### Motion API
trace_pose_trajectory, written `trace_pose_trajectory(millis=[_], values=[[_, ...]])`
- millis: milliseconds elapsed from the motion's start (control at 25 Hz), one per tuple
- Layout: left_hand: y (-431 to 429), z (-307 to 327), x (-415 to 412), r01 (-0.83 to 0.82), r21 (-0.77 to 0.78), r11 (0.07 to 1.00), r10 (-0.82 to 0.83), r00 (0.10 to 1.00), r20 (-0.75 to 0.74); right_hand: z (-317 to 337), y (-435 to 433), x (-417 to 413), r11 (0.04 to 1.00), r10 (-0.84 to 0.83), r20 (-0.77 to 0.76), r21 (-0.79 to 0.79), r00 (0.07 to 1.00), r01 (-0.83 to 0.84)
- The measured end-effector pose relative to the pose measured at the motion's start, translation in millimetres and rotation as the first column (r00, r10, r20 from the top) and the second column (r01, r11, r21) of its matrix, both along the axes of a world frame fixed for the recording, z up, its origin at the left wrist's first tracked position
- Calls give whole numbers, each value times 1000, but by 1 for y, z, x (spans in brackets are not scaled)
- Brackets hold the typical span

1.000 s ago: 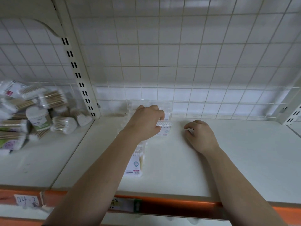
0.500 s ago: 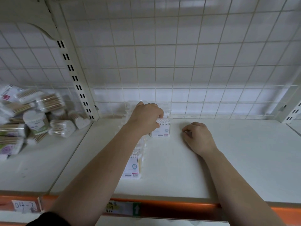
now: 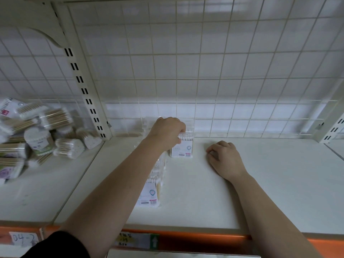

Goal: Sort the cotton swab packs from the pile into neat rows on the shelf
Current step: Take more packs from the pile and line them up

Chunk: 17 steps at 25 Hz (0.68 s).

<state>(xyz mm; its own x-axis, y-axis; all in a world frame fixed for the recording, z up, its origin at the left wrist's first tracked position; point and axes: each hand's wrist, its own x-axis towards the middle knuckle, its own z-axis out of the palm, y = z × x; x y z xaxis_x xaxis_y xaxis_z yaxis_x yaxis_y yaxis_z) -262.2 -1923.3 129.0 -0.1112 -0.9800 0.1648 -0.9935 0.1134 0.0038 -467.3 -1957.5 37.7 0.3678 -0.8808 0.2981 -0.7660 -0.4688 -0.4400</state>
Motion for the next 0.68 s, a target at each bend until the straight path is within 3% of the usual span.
trace_pose_trajectory(millis=[560,680], values=[[5,8,1,-51,-19,999,50,998,-28,6,0,-2,998,14,37,66,999,-16],[18,10,6,-71,-84,994,66,996,-59,22,6,3,999,52,96,-4,994,-52]])
